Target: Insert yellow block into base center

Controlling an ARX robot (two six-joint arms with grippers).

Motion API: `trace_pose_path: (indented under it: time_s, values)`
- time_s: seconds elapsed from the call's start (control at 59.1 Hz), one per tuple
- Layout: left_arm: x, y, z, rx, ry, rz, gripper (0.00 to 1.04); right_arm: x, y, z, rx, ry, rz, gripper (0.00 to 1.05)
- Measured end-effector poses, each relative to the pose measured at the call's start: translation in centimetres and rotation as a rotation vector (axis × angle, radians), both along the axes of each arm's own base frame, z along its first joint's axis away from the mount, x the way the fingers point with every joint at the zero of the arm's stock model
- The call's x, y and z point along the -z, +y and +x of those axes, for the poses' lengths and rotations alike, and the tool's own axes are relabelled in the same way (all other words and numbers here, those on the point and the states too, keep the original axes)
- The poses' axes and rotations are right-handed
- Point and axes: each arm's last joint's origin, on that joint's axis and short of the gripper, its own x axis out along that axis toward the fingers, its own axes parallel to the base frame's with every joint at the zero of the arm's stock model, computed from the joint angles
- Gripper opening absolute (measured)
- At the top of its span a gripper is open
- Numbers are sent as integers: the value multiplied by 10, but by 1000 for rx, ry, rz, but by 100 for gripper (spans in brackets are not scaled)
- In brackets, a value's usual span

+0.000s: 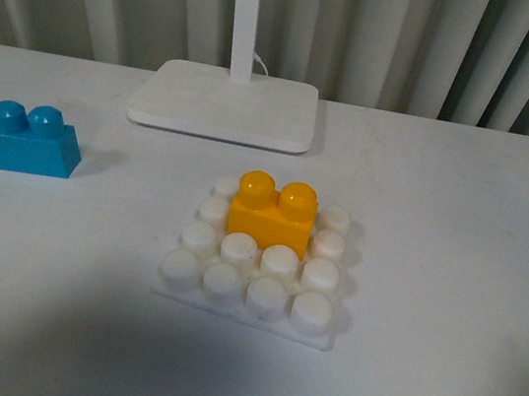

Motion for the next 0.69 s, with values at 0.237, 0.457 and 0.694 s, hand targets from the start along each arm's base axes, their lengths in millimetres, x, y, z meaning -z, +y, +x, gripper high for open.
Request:
trace_pose_path:
  time_s: [0.237,0.457,0.694]
  values:
    - [9,0,-5,0,-10,0,4,0,0,0,0,0,0,96]
    - [9,0,-10,0,-14,0,4,0,0,0,0,0,0,96]
    - [12,0,-19,0,-10,-1,4,0,0,0,0,0,0,96]
